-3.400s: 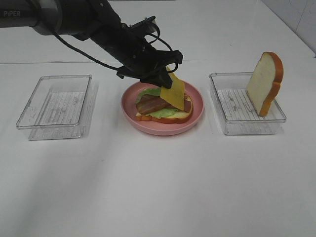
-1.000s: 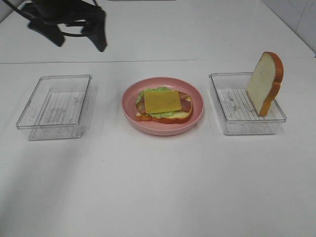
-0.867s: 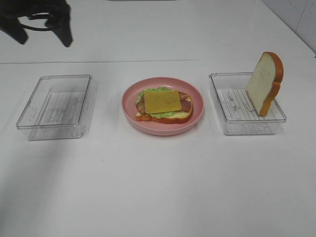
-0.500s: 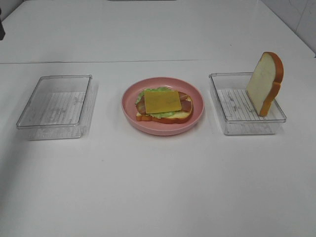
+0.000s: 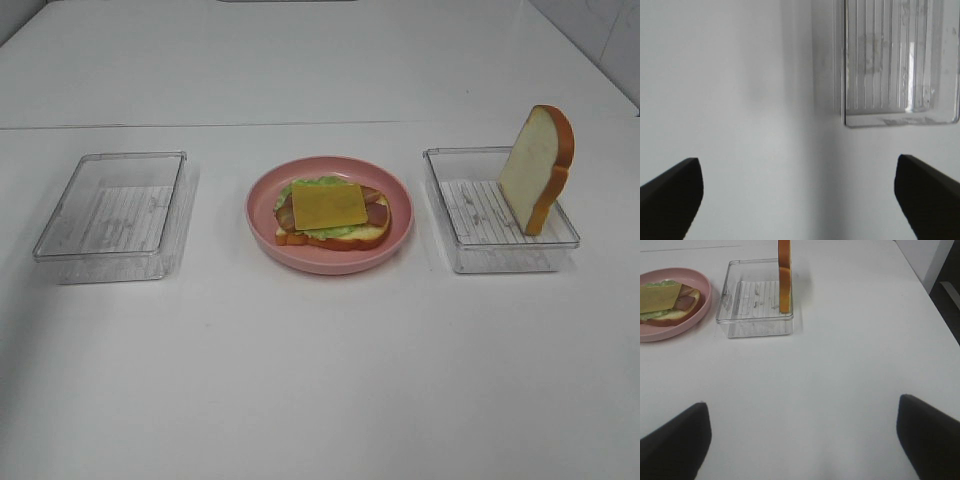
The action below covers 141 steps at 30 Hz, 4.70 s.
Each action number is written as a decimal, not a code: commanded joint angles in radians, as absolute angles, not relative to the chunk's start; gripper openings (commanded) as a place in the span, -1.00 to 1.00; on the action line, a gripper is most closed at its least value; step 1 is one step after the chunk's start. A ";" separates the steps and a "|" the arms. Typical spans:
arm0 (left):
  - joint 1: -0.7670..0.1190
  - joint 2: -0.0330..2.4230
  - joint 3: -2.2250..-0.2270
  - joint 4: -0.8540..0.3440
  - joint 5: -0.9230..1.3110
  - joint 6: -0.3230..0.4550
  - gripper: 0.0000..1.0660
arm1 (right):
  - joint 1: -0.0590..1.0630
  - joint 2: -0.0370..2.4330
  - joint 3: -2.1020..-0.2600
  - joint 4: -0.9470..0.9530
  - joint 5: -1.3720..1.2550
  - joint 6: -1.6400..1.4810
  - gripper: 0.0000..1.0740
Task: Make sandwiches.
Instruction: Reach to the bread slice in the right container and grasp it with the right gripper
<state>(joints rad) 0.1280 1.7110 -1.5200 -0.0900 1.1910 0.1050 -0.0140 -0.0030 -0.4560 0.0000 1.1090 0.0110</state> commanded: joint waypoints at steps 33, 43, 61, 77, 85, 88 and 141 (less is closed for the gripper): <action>0.126 0.098 -0.611 -0.166 1.105 0.105 0.88 | -0.016 -0.037 -0.453 -0.009 1.099 0.008 0.75; 0.031 -0.001 -0.600 -0.122 1.103 0.121 0.88 | -0.016 -0.037 -0.453 -0.009 1.099 0.008 0.75; -0.004 -0.022 -0.515 -0.077 1.077 0.034 0.88 | -0.016 -0.036 -0.453 -0.010 1.099 0.008 0.75; -0.002 -0.026 -0.515 -0.079 1.076 0.035 0.88 | -0.017 -0.036 -0.453 -0.010 1.099 0.008 0.75; 0.037 -0.026 -0.515 -0.080 1.076 0.035 0.87 | -0.017 -0.036 -0.453 -0.010 1.099 0.008 0.75; 0.046 -0.026 -0.515 -0.080 1.076 0.035 0.87 | -0.017 -0.036 -0.453 -0.010 1.099 0.008 0.75; 0.045 -0.025 -0.515 -0.081 1.076 0.039 0.87 | -0.017 1.656 -1.479 0.018 1.118 0.051 0.75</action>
